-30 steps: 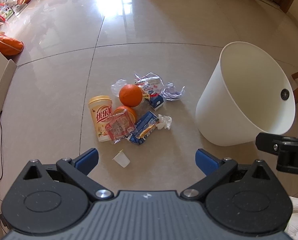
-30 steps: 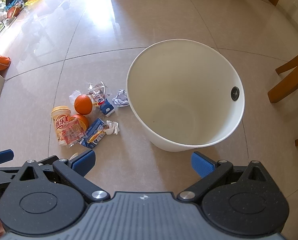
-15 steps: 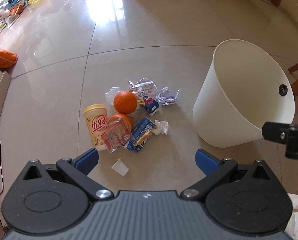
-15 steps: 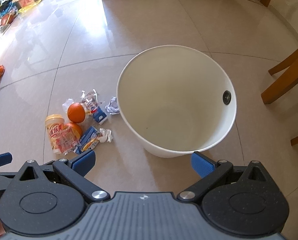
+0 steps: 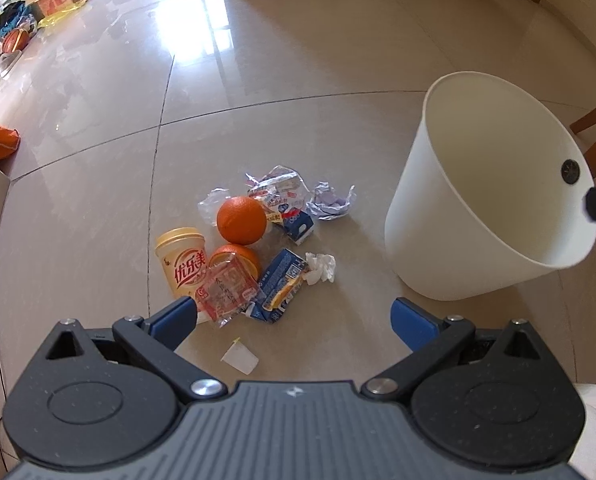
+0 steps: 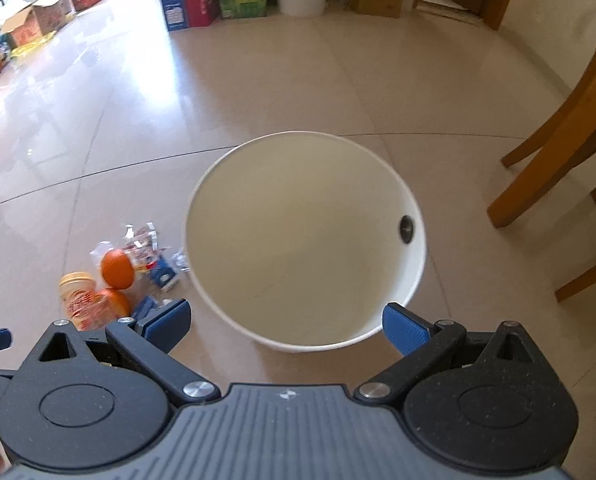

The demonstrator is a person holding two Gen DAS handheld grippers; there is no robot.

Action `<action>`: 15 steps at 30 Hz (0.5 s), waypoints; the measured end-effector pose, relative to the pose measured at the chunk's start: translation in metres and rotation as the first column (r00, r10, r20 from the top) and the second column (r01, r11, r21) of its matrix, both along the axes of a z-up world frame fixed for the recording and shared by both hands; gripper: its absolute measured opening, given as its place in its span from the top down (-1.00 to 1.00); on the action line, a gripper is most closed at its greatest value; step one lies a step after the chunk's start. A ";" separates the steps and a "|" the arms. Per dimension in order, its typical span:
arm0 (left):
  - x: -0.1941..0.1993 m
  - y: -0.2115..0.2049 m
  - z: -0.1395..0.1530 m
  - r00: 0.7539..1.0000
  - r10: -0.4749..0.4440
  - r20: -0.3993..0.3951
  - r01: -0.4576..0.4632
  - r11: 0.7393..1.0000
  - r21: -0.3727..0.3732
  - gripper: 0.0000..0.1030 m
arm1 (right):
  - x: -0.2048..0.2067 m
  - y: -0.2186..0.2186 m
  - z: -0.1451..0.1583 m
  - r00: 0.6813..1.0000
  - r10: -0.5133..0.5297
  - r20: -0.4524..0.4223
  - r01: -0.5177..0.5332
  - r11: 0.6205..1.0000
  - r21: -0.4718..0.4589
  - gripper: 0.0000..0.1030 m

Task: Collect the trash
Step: 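Move the right tool to the white bin rim and hold it steady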

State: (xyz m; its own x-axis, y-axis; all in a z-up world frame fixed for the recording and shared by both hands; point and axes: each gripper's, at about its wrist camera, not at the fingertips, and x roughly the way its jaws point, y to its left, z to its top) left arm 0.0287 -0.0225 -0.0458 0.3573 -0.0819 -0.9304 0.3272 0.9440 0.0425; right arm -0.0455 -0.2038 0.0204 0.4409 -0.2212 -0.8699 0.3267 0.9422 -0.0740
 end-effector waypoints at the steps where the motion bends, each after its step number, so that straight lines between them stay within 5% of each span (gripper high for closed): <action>1: 0.002 0.001 -0.002 1.000 0.002 0.001 -0.002 1.000 0.000 -0.99 | 0.001 -0.002 0.001 1.000 -0.007 0.006 0.007 1.000 -0.011 -1.00; 9: 0.017 0.019 -0.021 0.999 0.032 -0.006 -0.032 0.999 -0.014 -0.99 | -0.005 -0.024 0.025 0.951 0.057 0.303 -0.011 0.988 -0.152 -1.00; 15: 0.027 0.034 -0.033 0.999 0.047 0.014 -0.047 0.998 -0.039 -0.99 | 0.033 -0.058 -0.006 0.992 0.017 0.122 0.002 0.988 -0.153 -1.00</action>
State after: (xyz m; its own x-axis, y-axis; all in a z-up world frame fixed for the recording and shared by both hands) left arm 0.0558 0.0113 -0.0788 0.3752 -0.1001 -0.9215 0.2820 0.9594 0.0106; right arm -0.0121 -0.2617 0.0149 0.5443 -0.3435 -0.7653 0.3354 0.9253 -0.1768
